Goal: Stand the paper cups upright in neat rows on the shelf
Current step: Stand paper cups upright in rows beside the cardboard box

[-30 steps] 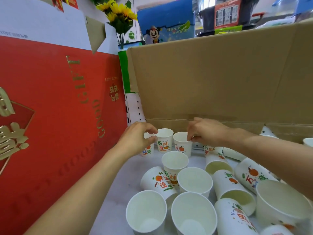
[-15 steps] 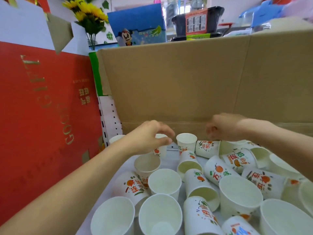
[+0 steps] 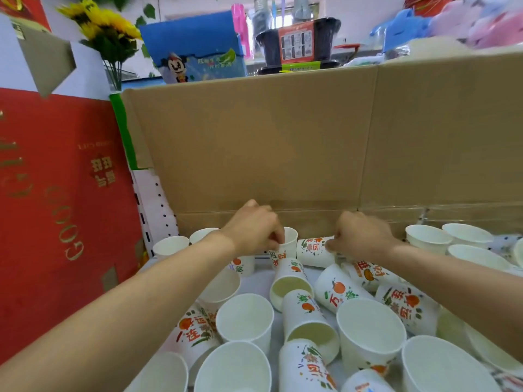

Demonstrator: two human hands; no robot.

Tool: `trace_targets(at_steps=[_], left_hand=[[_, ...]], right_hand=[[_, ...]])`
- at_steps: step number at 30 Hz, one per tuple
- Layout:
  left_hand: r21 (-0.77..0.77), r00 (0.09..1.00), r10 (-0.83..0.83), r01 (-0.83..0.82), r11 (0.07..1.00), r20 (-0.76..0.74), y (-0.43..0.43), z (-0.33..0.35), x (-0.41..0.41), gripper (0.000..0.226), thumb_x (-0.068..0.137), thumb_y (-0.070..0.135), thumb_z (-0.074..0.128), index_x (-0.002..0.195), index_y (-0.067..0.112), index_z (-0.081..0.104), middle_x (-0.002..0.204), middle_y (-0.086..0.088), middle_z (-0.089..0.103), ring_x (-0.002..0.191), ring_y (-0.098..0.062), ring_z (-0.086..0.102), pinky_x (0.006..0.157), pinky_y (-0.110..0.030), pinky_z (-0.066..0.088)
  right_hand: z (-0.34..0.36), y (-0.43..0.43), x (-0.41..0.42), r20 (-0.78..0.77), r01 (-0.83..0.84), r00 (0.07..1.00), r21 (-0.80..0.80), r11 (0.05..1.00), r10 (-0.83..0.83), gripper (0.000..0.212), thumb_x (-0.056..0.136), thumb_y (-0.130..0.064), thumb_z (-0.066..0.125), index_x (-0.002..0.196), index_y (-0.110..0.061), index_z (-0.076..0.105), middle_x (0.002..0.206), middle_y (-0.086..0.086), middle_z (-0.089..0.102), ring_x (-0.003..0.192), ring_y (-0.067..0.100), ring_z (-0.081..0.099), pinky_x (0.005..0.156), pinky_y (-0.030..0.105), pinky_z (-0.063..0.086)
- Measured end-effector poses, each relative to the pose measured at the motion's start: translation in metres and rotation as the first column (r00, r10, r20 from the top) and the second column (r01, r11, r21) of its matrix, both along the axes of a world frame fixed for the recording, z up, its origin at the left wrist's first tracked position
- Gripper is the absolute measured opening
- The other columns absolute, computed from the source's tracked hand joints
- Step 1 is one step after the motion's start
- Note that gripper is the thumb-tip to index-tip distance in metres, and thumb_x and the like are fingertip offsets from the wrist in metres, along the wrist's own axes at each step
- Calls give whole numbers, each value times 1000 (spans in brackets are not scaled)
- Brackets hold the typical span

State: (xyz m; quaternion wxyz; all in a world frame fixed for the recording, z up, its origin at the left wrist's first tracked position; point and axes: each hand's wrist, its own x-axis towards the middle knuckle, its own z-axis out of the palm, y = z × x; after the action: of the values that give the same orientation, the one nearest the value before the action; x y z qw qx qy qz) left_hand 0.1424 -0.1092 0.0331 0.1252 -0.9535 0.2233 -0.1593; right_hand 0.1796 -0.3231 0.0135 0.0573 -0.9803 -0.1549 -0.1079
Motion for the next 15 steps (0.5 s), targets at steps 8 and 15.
trace_targets(at_steps=[8, 15], left_hand=[[-100, 999, 45, -46, 994, -16, 8, -7, -1, 17, 87, 37, 64, 101, 33, 72, 98, 14, 69, 93, -10, 50, 76, -29, 25], [-141, 994, 84, -93, 986, -64, 7, -9, 0, 18, 87, 35, 65, 104, 32, 72, 99, 12, 70, 96, -12, 54, 79, -31, 31]], right_hand=[[6, 9, 4, 74, -111, 992, 59, 992, 106, 15, 81, -33, 67, 71, -22, 64, 69, -9, 62, 67, 12, 59, 64, 28, 48], [13, -7, 7, 313, -359, 765, -518, 776, 563, 17, 85, -31, 48, 78, -27, 64, 83, -12, 56, 74, 10, 42, 67, 27, 24]])
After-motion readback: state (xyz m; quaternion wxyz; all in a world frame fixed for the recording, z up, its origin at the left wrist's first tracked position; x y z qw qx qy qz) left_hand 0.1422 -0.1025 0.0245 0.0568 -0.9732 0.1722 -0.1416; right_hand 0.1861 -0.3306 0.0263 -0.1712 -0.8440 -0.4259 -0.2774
